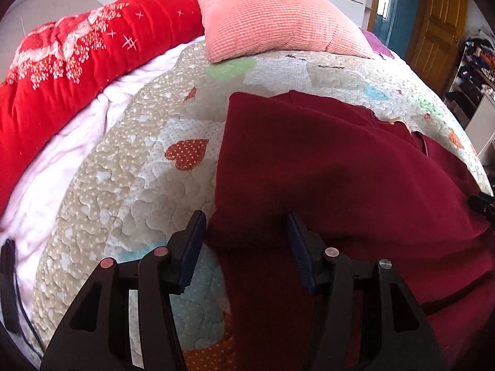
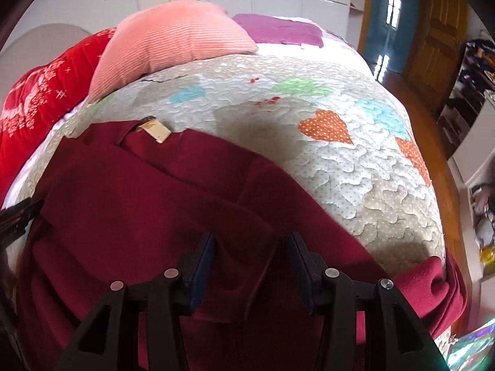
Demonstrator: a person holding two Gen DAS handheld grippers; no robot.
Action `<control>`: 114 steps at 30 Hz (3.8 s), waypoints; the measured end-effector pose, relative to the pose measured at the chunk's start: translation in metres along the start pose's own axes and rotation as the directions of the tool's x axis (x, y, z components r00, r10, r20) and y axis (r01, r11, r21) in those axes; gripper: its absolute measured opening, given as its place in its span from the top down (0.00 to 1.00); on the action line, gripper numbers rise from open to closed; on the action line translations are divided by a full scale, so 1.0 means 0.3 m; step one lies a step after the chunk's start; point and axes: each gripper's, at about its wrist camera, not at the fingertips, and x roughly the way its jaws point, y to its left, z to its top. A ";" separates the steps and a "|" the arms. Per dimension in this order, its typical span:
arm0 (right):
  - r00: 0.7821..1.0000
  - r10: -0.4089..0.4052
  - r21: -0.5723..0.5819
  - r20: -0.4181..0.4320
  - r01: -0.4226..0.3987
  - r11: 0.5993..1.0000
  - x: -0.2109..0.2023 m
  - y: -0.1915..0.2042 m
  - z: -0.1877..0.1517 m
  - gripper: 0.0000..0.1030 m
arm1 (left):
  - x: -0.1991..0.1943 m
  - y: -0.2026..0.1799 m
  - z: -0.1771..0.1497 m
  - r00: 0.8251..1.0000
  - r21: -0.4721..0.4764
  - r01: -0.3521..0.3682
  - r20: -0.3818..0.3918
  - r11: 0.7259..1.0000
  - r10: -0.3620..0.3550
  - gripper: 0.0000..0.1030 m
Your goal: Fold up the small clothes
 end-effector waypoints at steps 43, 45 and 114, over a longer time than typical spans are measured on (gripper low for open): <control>0.999 0.032 0.661 -0.003 -0.022 0.750 -0.094 -0.885 -0.192 0.45 | -0.179 -0.273 -0.102 0.990 0.087 0.125 -0.072 0.988 -0.119 0.47; 0.999 0.036 0.670 -0.041 0.001 0.743 -0.033 -0.908 -0.180 0.45 | -0.172 -0.265 -0.103 0.991 0.078 0.118 -0.077 0.990 -0.112 0.47; 0.999 0.026 -0.155 0.046 -0.019 0.988 -0.138 0.071 -0.061 0.60 | 0.021 0.010 0.090 1.000 -0.070 0.000 0.019 0.998 0.001 0.86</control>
